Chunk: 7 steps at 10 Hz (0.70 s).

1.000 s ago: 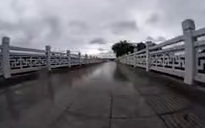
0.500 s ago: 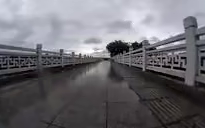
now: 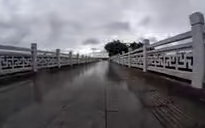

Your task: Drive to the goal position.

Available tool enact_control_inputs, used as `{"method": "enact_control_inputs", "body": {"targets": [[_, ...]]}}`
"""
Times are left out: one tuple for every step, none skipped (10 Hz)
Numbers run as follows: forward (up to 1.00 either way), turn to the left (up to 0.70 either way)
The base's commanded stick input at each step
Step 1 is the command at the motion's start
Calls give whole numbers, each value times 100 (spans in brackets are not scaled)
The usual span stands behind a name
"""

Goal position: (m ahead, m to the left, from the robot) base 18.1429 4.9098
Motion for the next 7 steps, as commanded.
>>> {"method": "enact_control_inputs", "body": {"targets": [[45,0],[45,0],[45,0],[45,0],[45,0],[45,0],[45,0]]}}
